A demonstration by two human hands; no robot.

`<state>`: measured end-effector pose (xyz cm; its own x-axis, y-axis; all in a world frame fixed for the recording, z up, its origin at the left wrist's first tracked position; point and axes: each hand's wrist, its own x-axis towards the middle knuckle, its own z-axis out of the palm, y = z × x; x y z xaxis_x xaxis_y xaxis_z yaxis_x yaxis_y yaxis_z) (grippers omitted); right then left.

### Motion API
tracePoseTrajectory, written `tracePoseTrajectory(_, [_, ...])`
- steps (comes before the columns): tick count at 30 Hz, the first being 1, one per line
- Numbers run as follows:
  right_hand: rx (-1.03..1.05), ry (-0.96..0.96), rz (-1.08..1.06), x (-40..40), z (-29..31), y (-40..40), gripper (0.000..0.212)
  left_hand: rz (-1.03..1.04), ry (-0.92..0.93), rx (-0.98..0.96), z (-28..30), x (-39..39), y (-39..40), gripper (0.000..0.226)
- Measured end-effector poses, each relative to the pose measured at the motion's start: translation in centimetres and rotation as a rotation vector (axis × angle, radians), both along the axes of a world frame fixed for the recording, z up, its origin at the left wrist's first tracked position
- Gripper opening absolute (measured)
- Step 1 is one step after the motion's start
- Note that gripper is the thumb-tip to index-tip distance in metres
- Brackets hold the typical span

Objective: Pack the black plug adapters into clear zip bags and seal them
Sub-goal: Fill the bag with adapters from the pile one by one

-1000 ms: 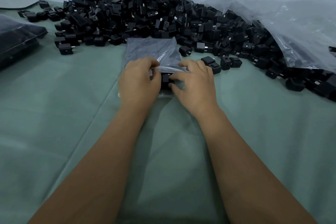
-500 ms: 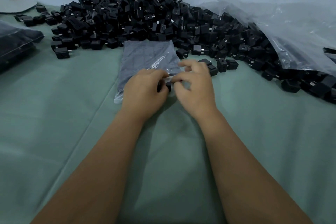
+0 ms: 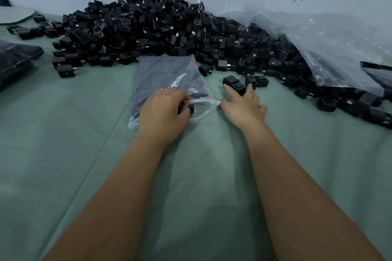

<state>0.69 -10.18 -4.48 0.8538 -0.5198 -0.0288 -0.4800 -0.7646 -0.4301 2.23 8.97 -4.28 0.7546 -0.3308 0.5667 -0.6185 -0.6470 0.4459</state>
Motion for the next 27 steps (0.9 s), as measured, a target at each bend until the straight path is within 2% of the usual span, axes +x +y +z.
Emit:
tracePoseTrajectory(2, [-0.032,-0.034,-0.018,0.0,-0.2,-0.1,0.056,0.001,-0.002,-0.002,0.0,0.0,0.0,0.013])
tracePoseTrajectory(4, [-0.027,-0.174,-0.045,-0.2,-0.4,0.0,0.05,0.0,0.002,-0.005,0.0,0.0,0.1,0.012])
tracePoseTrajectory(8, [0.244,-0.534,-0.063,-1.1,-0.6,0.2,0.04,-0.002,0.014,-0.002,0.1,-0.1,0.0,0.013])
tracePoseTrajectory(10, [0.37,-0.611,-0.025,-1.6,-0.5,0.6,0.039,0.0,0.014,-0.006,0.2,-0.1,0.1,0.013])
tracePoseTrajectory(13, [0.418,-0.665,-0.039,-2.0,-0.4,0.8,0.03,-0.001,0.016,-0.009,0.2,-0.2,0.1,0.013])
tracePoseTrajectory(17, [0.291,-0.63,-0.122,-2.0,-0.5,0.7,0.024,-0.004,0.024,-0.013,0.1,0.0,0.1,0.012])
tracePoseTrajectory(20, [-0.028,-0.455,-0.173,-1.8,-0.7,0.6,0.042,0.0,0.03,-0.016,0.0,0.1,0.1,0.012])
tracePoseTrajectory(22, [-0.16,-0.344,-0.173,-1.7,-0.8,0.7,0.055,0.0,0.032,-0.018,0.0,0.1,0.1,0.012])
tracePoseTrajectory(24, [-0.177,-0.311,-0.145,-1.7,-1.0,0.8,0.065,-0.004,0.031,-0.017,0.0,0.1,0.1,0.013])
tracePoseTrajectory(27, [-0.088,-0.365,-0.014,-1.8,-0.9,0.8,0.058,-0.005,0.028,-0.017,0.0,0.1,0.1,0.013])
